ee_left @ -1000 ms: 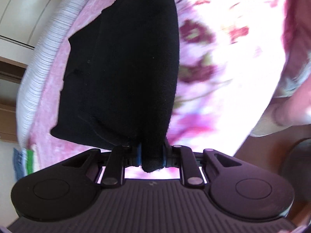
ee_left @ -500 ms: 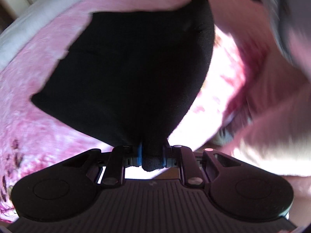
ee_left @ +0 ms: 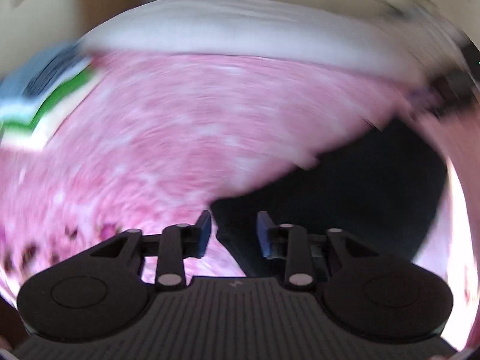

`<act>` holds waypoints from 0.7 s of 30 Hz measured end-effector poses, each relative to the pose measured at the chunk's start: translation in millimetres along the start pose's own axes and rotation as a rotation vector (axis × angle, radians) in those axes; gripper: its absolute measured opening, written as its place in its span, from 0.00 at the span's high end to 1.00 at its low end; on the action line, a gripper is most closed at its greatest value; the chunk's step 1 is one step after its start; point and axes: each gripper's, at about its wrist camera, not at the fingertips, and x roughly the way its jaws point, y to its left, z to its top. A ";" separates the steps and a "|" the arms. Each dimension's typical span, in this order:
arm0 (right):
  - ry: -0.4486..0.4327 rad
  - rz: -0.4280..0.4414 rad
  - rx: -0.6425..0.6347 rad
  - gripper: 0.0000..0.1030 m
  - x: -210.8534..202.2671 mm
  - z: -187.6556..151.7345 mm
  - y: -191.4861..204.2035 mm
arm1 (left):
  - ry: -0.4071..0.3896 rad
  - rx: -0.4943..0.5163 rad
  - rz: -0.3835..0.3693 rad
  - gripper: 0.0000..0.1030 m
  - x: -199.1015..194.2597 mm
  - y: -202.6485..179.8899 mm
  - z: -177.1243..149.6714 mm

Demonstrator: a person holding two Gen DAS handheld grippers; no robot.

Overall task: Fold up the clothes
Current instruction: 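Lower the skirt onto the bed and open both grippers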

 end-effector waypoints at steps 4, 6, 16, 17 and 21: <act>0.004 0.031 0.355 0.62 26.1 -10.1 -36.3 | 0.043 -0.309 -0.064 0.65 29.3 39.8 -12.0; 0.030 0.124 0.513 0.62 38.6 -21.8 -56.5 | 0.064 -0.442 -0.103 0.64 39.4 53.7 -25.4; 0.038 0.139 0.746 0.60 90.5 -43.0 -53.9 | 0.063 -0.593 -0.099 0.73 85.1 55.2 -46.1; 0.025 0.133 0.734 0.60 88.3 -42.7 -52.1 | 0.055 -0.577 -0.088 0.86 86.4 53.0 -44.9; -0.026 0.108 0.682 0.88 79.7 -41.4 -44.9 | -0.005 -0.509 -0.048 0.92 75.9 43.1 -42.8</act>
